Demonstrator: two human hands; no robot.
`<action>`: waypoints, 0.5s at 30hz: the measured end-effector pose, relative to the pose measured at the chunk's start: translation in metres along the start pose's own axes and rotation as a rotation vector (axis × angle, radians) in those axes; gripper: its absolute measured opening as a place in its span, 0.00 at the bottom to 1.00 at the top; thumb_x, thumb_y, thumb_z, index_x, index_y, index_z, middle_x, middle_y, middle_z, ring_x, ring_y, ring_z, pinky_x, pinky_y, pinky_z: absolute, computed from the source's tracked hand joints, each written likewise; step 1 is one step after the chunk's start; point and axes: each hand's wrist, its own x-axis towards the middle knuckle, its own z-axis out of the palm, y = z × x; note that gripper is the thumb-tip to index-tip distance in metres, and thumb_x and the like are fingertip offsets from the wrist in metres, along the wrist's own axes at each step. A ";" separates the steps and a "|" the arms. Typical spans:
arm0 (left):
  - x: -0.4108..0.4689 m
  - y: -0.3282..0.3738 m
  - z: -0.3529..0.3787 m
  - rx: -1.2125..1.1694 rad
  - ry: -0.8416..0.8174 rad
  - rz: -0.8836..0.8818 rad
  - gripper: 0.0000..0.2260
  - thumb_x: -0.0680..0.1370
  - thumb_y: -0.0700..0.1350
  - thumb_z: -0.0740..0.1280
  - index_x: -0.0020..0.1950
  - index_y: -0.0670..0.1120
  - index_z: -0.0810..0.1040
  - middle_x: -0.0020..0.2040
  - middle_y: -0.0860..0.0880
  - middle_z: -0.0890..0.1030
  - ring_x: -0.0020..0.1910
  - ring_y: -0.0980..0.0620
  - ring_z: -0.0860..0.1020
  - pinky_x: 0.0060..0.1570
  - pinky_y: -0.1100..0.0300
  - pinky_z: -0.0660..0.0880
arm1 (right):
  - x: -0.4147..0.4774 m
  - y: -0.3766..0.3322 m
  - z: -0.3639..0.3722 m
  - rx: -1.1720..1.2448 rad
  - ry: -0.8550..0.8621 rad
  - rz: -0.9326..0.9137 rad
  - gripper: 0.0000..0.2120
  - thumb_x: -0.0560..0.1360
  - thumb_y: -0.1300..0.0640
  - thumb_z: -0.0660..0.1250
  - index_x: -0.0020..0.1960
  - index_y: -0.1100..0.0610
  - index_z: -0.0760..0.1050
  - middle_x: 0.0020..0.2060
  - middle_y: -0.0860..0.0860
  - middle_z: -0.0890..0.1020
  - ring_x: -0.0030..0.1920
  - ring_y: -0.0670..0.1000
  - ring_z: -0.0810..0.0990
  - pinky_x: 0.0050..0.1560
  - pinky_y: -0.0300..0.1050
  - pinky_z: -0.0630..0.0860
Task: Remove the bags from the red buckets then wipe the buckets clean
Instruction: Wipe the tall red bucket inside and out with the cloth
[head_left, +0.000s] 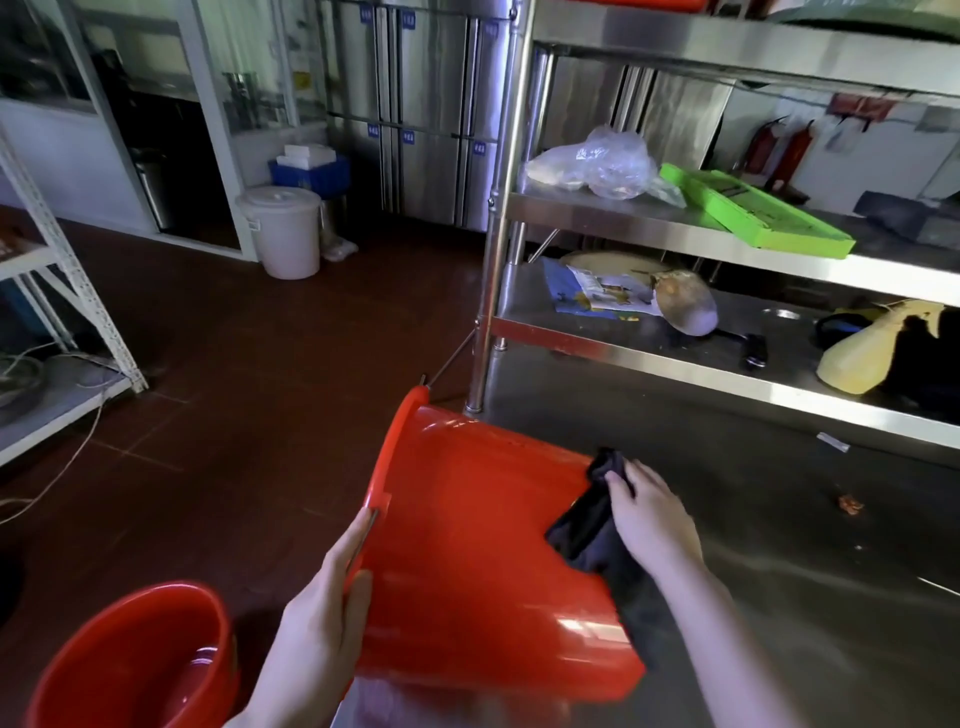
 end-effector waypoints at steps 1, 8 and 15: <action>0.001 0.000 -0.001 -0.004 -0.007 -0.006 0.25 0.78 0.55 0.56 0.75 0.67 0.58 0.58 0.58 0.81 0.53 0.65 0.80 0.53 0.64 0.78 | 0.002 -0.016 0.005 -0.058 0.013 -0.040 0.21 0.82 0.46 0.53 0.73 0.50 0.67 0.74 0.46 0.66 0.74 0.49 0.62 0.73 0.51 0.57; 0.009 0.006 -0.020 -0.085 -0.014 -0.064 0.17 0.79 0.59 0.57 0.67 0.72 0.62 0.49 0.64 0.82 0.47 0.65 0.81 0.46 0.66 0.77 | -0.063 -0.142 0.084 -0.141 0.029 -0.635 0.27 0.80 0.44 0.52 0.76 0.50 0.60 0.77 0.46 0.59 0.77 0.50 0.55 0.69 0.49 0.67; 0.118 0.053 -0.002 -0.052 -0.028 -0.327 0.23 0.80 0.61 0.55 0.75 0.58 0.59 0.67 0.40 0.74 0.64 0.42 0.74 0.55 0.56 0.66 | -0.107 -0.109 0.084 -0.161 0.178 -0.725 0.26 0.78 0.44 0.57 0.75 0.49 0.65 0.74 0.47 0.66 0.76 0.49 0.61 0.71 0.51 0.66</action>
